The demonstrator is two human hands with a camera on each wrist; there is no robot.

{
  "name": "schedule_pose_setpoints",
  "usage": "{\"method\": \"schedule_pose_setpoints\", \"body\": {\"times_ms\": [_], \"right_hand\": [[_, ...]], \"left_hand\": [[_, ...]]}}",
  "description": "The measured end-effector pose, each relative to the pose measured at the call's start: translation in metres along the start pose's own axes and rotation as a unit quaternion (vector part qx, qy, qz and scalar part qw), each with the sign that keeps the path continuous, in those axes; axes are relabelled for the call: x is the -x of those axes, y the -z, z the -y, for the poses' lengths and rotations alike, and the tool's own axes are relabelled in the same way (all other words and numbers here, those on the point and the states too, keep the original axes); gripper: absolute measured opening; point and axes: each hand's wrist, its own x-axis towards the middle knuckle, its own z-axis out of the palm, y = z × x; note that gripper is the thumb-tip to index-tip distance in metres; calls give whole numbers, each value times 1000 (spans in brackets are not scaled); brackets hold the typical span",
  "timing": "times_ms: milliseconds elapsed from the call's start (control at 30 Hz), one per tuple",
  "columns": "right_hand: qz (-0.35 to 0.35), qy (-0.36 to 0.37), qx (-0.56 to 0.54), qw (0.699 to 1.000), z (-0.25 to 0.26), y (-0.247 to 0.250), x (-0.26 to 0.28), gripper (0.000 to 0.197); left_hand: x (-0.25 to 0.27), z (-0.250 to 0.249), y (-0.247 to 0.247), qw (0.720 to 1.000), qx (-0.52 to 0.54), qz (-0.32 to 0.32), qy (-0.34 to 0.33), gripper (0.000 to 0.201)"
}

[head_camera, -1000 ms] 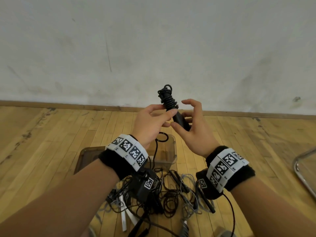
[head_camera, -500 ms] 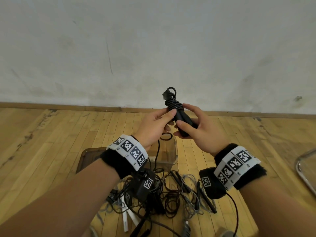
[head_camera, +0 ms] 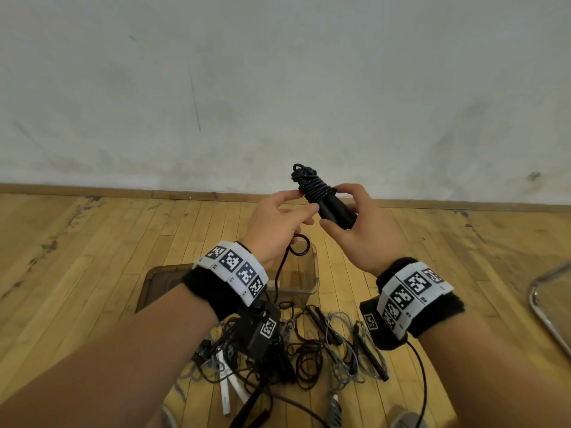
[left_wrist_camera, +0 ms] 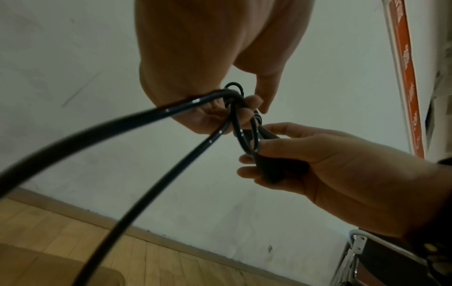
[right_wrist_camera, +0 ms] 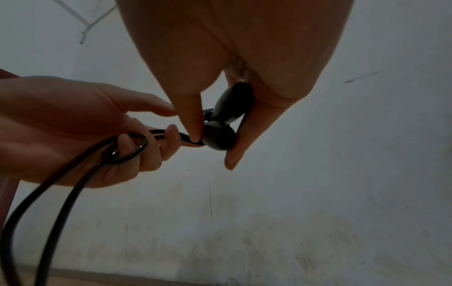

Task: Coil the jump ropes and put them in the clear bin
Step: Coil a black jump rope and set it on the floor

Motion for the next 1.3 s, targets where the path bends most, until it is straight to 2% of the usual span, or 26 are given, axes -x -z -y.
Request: {"method": "schedule_pose_setpoints", "body": {"times_ms": [200,300,433,567,667,867,1000,1200,1300], "right_hand": [[16,35,6,999,-1,-9,1,56],[46,59,-67,995,4,-12,3,50],[87,-2,-228,970,10,-12,5,28],[120,-51,-304,944,11,-6,2,41],[126,-27,-288,949,10,-4,2,43],[83,3,-238,968,5,-1,0,52],[63,19,-176,982,1,0,-2,56],[29,47,-54,997,3,-1,-3,62],[6,44,2,999,5,-3,-4,68]], "left_hand": [[4,-2,-1,999,26,-31,5,32],[4,-4,0,998,34,-53,6,31],[1,-5,4,998,42,-44,6,27],[0,-6,7,998,59,-17,8,28],[-1,-6,9,999,45,5,-4,30],[-8,-10,21,996,-74,49,-3,48],[-10,-9,25,991,-123,52,-11,43],[-7,-11,20,997,-58,35,-40,22],[-3,-13,16,999,21,36,-15,22]]}}
